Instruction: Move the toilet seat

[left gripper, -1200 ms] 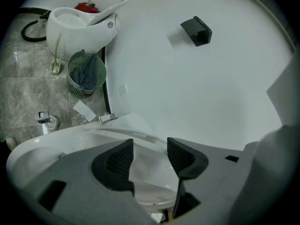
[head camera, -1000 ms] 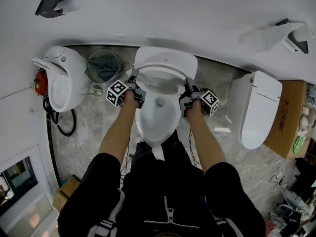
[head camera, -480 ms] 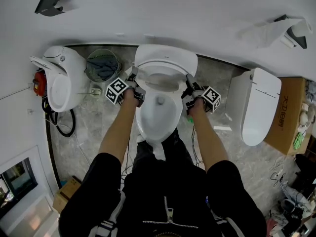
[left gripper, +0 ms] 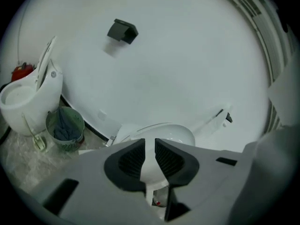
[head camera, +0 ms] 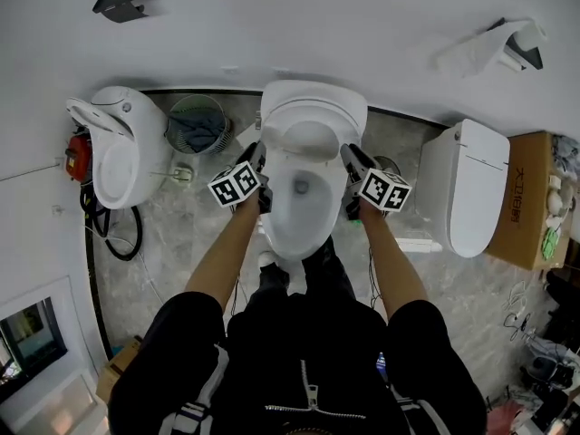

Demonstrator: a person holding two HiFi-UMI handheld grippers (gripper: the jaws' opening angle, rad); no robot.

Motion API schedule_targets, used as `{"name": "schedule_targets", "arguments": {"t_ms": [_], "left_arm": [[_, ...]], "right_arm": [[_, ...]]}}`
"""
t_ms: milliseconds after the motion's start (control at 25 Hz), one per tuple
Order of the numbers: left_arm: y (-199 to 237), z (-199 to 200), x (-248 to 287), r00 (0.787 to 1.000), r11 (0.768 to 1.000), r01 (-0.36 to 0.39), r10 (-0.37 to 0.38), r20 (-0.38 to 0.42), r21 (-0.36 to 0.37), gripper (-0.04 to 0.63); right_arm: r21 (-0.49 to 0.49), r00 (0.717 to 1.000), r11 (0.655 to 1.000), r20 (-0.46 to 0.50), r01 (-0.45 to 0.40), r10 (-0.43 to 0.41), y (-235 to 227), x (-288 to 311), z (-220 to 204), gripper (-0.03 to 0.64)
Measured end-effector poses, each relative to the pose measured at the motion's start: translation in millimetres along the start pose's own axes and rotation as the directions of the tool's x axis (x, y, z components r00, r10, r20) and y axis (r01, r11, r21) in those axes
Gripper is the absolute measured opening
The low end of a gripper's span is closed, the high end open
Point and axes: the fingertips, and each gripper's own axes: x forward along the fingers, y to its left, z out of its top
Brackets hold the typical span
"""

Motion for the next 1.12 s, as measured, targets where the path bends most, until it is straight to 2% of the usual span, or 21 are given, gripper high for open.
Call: {"name": "schedule_targets", "arguments": {"t_ms": [80,160,240,360,560,800,960,1040,1120], "left_arm": [[-11.4,0.3,-21.0,0.999,0.996,0.042,-0.042,-0.009,0.08,0.038],[-23.0,-0.1,-43.0,0.996,0.983,0.085,-0.083,-0.019,0.166,0.014],[-33.9,1.9,-61.9,0.993,0.96,0.122,-0.119,-0.025,0.251,0.0],[-45.4,1.8,-88.0,0.987,0.915,0.162,-0.158,-0.041,0.37,0.0],[-65.0,1.7,-135.4,0.975,0.83,0.208,-0.218,-0.043,0.517,0.0],[-92.6,1.2,-185.5,0.954,0.743,0.251,-0.297,-0.031,0.621,0.0],[-96.7,-8.5,-218.5,0.947,0.68,0.257,-0.32,-0.037,0.687,0.0],[-98.8,-11.4,-231.6,0.942,0.658,0.261,-0.334,-0.037,0.706,0.0],[-99.8,-15.0,-244.6,0.938,0.647,0.265,-0.345,-0.035,0.715,0.0]], "right_arm": [[-0.103,0.999,0.994,0.027,0.036,-0.033,20.3,-14.1,-0.9,0.056],[-0.226,0.995,0.97,0.057,0.092,-0.081,38.9,-29.4,-4.1,0.005],[-0.321,0.991,0.939,0.085,0.122,-0.099,58.5,-41.1,-7.3,0.005],[-0.397,0.988,0.908,0.117,0.135,-0.095,88.3,-57.3,-14.8,0.005],[-0.45,0.982,0.879,0.169,0.157,-0.089,133.4,-90.2,-25.3,0.005],[-0.498,0.968,0.845,0.235,0.194,-0.084,171.5,-134.2,-36.2,0.005],[-0.493,0.959,0.844,0.272,0.212,-0.082,187.1,-158.7,-53.0,0.005],[-0.483,0.953,0.847,0.293,0.223,-0.084,191.9,-168.9,-57.7,0.005],[-0.481,0.949,0.846,0.305,0.229,-0.083,197.3,-179.1,-65.6,0.004]]}}
